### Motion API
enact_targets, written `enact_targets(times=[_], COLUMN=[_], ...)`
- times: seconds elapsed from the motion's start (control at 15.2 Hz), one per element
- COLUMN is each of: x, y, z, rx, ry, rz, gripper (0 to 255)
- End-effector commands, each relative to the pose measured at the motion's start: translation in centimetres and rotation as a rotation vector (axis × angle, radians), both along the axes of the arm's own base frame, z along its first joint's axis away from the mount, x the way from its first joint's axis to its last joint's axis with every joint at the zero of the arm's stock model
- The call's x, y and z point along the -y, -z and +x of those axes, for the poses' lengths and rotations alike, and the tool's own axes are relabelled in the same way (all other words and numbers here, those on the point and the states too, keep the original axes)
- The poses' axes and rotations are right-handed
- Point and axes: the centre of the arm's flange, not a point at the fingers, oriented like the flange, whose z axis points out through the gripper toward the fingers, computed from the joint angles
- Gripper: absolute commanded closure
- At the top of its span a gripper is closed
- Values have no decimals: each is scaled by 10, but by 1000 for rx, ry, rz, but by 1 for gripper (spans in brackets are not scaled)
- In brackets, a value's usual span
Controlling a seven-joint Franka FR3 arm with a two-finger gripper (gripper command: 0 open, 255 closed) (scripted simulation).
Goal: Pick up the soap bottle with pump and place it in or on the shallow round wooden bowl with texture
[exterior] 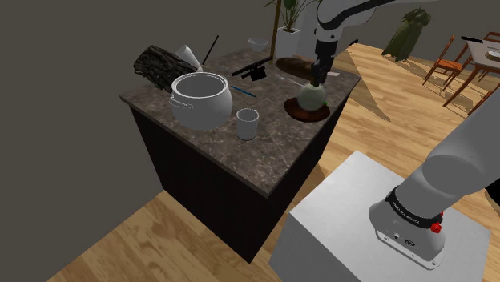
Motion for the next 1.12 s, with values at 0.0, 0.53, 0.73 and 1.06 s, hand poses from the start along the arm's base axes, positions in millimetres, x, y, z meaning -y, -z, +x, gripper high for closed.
enact_targets(times=[0.0, 0.53, 0.73, 1.06], x=[0, -1, -1, -1], y=[0, -40, -50, -50], z=[0, 5, 6, 6], rx=[1, 1, 1, 1], ry=[0, 0, 0, 0], rz=[0, 0, 0, 0], gripper=[0, 0, 0, 0])
